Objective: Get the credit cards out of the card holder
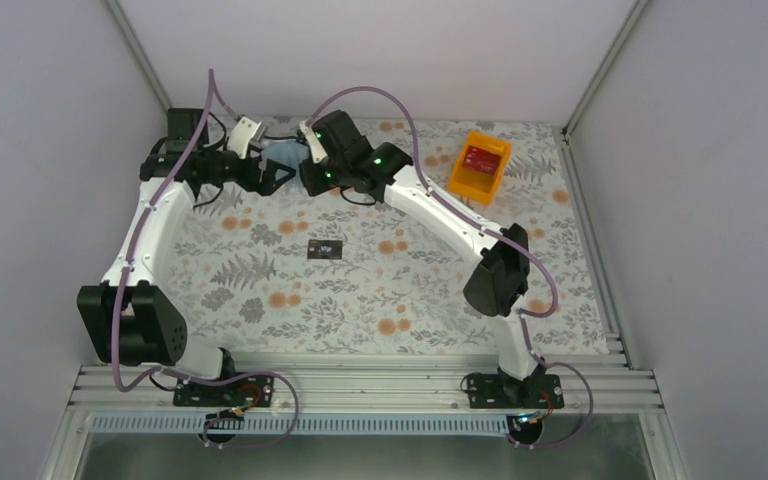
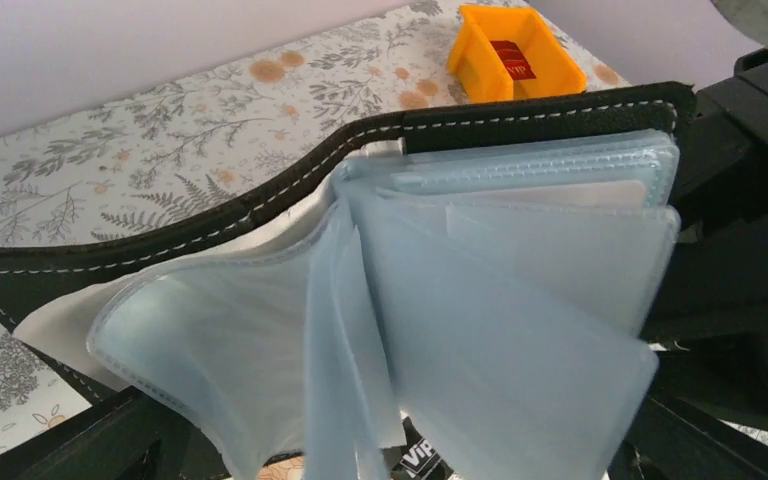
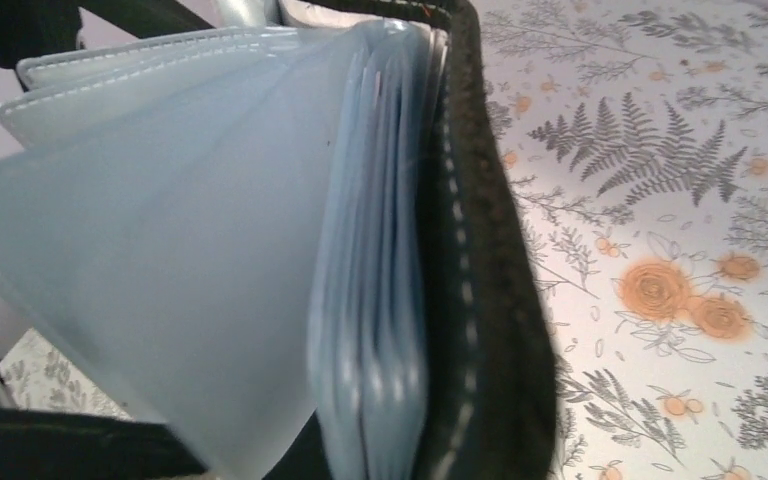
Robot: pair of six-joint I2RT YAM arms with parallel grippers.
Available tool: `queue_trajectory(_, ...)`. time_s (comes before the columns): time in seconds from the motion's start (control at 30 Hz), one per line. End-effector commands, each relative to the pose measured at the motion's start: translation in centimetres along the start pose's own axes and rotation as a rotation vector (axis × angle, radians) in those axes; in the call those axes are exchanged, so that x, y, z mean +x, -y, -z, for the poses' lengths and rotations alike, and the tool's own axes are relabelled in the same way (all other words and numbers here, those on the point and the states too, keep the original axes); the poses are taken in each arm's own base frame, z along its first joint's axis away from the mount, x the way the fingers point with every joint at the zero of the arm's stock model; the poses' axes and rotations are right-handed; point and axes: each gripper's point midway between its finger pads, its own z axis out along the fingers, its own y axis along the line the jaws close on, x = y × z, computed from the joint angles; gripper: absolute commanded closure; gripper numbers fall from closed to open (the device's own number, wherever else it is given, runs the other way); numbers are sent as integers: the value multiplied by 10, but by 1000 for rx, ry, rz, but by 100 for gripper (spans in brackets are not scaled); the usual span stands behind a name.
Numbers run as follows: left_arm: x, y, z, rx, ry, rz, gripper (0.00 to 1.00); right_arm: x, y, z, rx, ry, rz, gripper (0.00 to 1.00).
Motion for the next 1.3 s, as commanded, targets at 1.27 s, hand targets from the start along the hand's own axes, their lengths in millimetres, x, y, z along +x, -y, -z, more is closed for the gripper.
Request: queue_trajectory(1.27, -32, 104, 87, 539, 309, -154, 34, -30, -23, 47, -204, 108, 140, 96)
